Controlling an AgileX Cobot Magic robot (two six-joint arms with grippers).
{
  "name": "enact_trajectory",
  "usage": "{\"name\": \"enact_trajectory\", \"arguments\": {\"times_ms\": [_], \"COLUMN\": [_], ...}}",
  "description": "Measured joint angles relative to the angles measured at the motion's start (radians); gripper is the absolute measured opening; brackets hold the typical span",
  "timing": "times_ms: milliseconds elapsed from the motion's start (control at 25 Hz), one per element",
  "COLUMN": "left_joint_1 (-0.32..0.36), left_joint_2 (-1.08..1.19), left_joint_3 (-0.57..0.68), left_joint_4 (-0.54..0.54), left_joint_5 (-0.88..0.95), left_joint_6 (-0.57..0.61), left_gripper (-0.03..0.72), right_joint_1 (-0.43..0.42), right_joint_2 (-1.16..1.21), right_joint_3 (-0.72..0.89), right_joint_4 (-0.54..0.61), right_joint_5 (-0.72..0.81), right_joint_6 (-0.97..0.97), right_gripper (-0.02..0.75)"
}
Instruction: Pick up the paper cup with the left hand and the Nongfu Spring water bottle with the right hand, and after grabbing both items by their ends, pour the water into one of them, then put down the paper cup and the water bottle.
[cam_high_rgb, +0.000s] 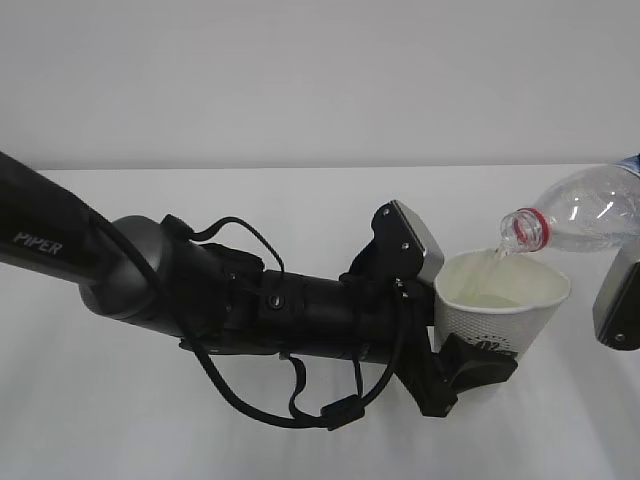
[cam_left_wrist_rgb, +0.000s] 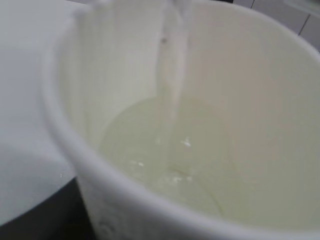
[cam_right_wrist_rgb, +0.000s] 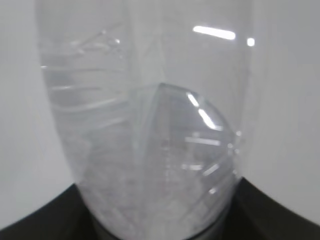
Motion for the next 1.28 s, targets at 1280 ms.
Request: {"name": "enact_trajectory", "arguments": {"times_ms": [1280], "left_joint_1": [0.000], "left_joint_2": [0.000], "left_joint_3": [0.000], "left_joint_4": [0.000], "left_joint_5": [0.000], "left_joint_6": [0.000], "left_gripper": [0.501], "right_joint_1": [0.000], "right_joint_2": [-0.002], "right_joint_3": [-0.002], "right_joint_4": [0.006], "right_joint_5": [-0.015], "right_joint_6": [-0.016], "right_gripper": [0.413]}}
